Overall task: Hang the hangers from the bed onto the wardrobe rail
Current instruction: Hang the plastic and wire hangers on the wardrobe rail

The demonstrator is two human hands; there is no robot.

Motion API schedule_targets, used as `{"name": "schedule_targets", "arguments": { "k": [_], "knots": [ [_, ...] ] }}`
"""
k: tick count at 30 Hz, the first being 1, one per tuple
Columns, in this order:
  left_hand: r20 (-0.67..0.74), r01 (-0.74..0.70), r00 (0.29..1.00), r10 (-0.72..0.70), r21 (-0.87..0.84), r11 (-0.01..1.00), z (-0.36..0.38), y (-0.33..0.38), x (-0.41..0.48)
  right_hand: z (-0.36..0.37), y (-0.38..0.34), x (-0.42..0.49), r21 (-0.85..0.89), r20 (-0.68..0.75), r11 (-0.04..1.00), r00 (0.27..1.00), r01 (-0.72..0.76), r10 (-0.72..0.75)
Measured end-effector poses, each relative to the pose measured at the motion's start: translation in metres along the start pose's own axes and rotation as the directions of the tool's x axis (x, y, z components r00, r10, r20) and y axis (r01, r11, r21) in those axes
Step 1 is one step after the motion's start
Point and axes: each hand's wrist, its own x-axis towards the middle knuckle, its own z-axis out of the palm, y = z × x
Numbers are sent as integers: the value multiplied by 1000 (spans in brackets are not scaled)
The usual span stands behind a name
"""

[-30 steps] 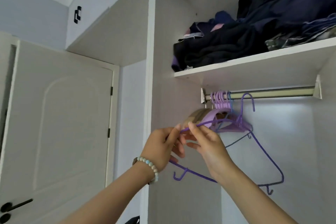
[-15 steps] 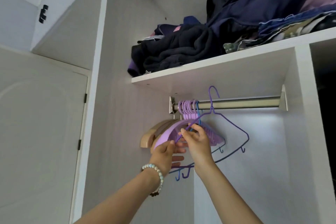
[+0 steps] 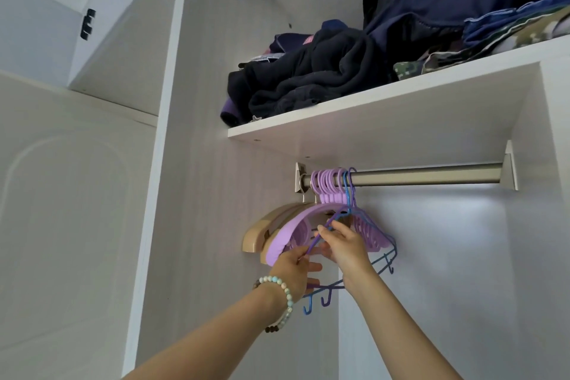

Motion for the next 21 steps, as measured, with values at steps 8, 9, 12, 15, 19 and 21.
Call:
{"name": "schedule_targets", "arguments": {
  "k": [8,9,12,15,19,21],
  "knots": [
    [8,66,998,-67,37,997,-30,-10,-19,-2,3,-17,-85,-36,996,999,-22,19],
    [22,66,998,-67,61,996,-37,-10,-23,-1,-1,-21,-82,-41,997,999,-10,6],
    [56,46,997,-52,114,992,-62,-6,-35,12,-19,-38,-67,-48,997,998,42,-45],
    [27,-3,1000,-1,141,990,-93,2,-51,34,-42,-61,-73,-58,992,993,101,-105],
    [-50,-87,994,94,121,989,-147,16,-82,79,-71,-96,-38,-38,980,980,194,-195],
    [-99,-147,982,161,136,980,-181,22,-100,108,-82,-113,7,-3,973,973,231,-231]
  ]
}}
